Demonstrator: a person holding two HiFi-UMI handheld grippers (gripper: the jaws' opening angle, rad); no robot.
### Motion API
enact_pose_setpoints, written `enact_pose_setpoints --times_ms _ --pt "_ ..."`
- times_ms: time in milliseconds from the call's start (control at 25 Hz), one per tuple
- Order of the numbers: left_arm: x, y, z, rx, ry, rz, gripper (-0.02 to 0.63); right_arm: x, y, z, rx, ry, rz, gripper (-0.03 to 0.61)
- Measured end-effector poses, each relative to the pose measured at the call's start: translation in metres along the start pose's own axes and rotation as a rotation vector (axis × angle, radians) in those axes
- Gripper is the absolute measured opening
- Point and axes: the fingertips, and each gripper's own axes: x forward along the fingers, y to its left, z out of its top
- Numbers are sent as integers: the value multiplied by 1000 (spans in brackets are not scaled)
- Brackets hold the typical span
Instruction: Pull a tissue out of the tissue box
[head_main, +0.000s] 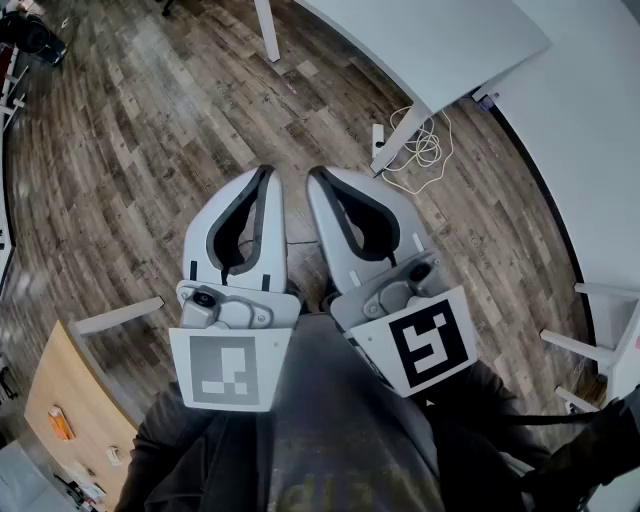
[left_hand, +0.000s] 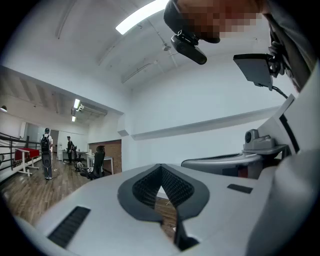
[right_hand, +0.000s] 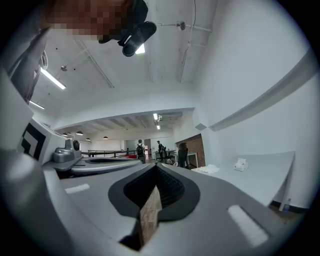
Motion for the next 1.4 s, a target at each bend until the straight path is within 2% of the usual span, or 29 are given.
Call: enact_pose_setpoints --times_ms 120,320,520,760,1080,1400 --pt "7 -5 1 3 -4 0 -2 -1 -10 3 -20 -16 1 0" --pt "24 -14 -1 1 -1 15 -2 -4 -33 0 36 -17 9 2" --pt "42 -22 1 0 -2 42 -2 -7 -73 1 32 -21 -43 2" --pt "57 -1 3 -4 1 86 -2 8 -99 9 11 -34 -68 2" --pt "125 39 -12 -33 -18 72 -2 69 -134 -3 -11 -14 -73 2" --pt "249 122 -28 -43 -4 1 -2 196 -192 -15 7 -3 -116 2"
